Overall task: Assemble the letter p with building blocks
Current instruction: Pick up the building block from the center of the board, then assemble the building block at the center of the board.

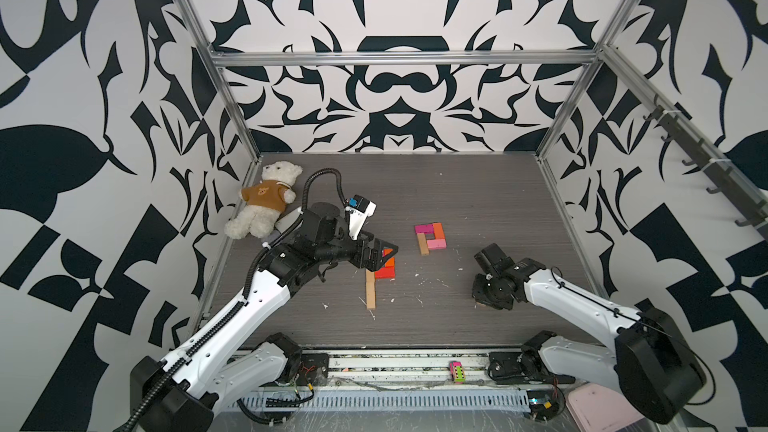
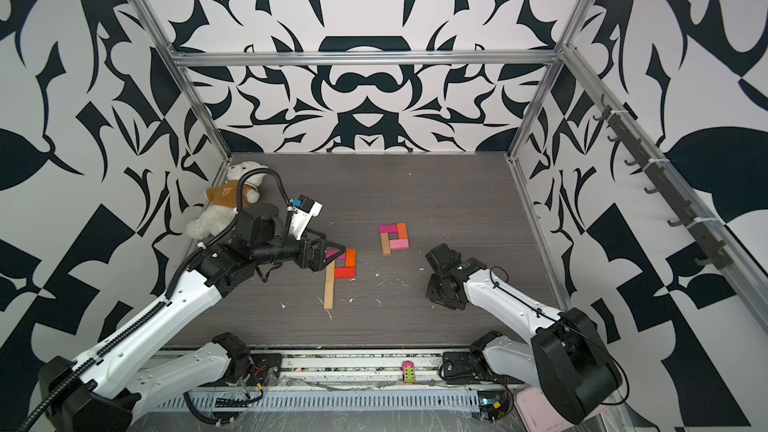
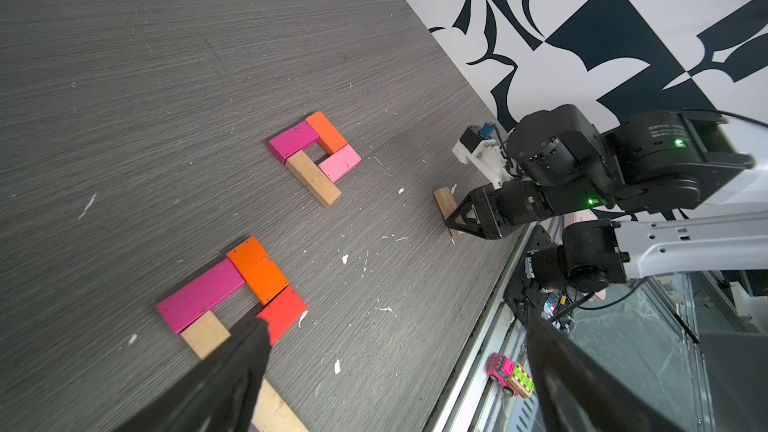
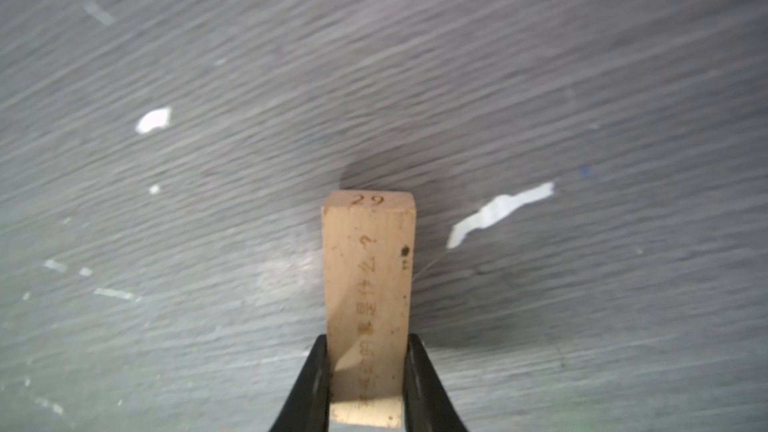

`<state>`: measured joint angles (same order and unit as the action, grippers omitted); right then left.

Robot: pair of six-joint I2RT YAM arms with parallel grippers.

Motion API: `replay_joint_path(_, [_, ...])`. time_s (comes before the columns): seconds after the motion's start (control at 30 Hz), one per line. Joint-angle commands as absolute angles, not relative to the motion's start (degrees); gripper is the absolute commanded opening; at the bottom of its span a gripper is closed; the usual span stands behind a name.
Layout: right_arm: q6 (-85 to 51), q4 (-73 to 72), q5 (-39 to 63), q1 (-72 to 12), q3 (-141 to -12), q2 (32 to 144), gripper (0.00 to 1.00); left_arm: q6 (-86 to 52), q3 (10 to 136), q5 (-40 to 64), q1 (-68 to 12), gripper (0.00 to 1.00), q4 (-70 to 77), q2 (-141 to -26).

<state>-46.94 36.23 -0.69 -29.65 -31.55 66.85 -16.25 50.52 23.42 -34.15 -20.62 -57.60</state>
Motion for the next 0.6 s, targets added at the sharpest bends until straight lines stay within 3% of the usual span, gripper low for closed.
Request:
replay_joint_path(0.0, [-43.01, 35.66, -2.43, -32.81, -37.67, 67.43, 0.10, -15.99, 50.19, 24.24, -34.15, 0.99, -21.22, -57.56])
replay_joint_path(0.37, [-34.60, 29.89, 0.99, -42.43, -49.05, 82.92, 0.10, -16.91, 49.42, 21.88, -34.12, 0.99, -23.76, -55.43])
replay_joint_path(0.57, [-33.25, 29.50, 1.91, -43.24, -51.93, 88.67, 0.10, -16.57, 46.36, 19.83, -34.10, 0.99, -25.01, -49.68])
